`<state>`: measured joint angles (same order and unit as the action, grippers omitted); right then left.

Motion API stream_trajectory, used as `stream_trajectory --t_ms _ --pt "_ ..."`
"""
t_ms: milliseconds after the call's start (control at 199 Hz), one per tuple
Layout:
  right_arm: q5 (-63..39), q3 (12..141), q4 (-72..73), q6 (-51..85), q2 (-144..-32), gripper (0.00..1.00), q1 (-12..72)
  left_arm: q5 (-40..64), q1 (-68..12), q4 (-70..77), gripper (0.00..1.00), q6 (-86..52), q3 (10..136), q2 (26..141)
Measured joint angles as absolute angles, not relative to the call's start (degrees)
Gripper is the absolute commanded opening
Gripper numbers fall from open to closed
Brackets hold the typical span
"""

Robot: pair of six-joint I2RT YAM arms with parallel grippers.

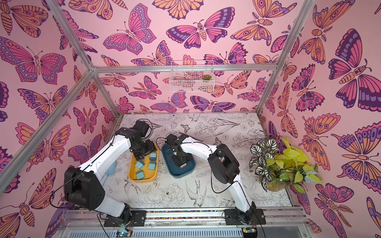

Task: Place the plugs by color into the storage box
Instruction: Place the plug in the storage box.

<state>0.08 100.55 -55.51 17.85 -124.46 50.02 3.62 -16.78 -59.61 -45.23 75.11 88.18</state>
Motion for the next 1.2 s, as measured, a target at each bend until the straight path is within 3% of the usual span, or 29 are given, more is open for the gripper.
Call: stream_trajectory --t_ms 91,231,372,790,1036,1202 --pt "0.9 100.6 -55.3 17.7 -125.4 0.46 50.0 3.7 -16.8 -59.6 0.75 -45.2 75.1 88.2" --pt "1.9 100.5 -55.2 17.8 -127.1 0.78 49.9 3.7 -16.8 -59.6 0.75 -45.2 75.1 88.2" --pt "2.5 100.2 -55.3 17.7 -126.4 0.89 49.8 4.1 -16.8 -59.6 0.75 -45.2 75.1 88.2" --pt "11.1 100.3 -58.1 22.9 -104.8 0.93 41.6 4.5 -16.8 -59.5 0.75 -45.3 74.2 88.2" --pt "15.0 81.2 -59.1 25.3 -100.8 0.93 26.5 4.8 -16.8 -58.8 0.75 -45.3 73.9 88.2" --pt "16.1 73.9 -58.7 25.5 -100.9 0.93 21.4 5.1 -16.8 -58.5 0.75 -45.3 73.9 88.2"
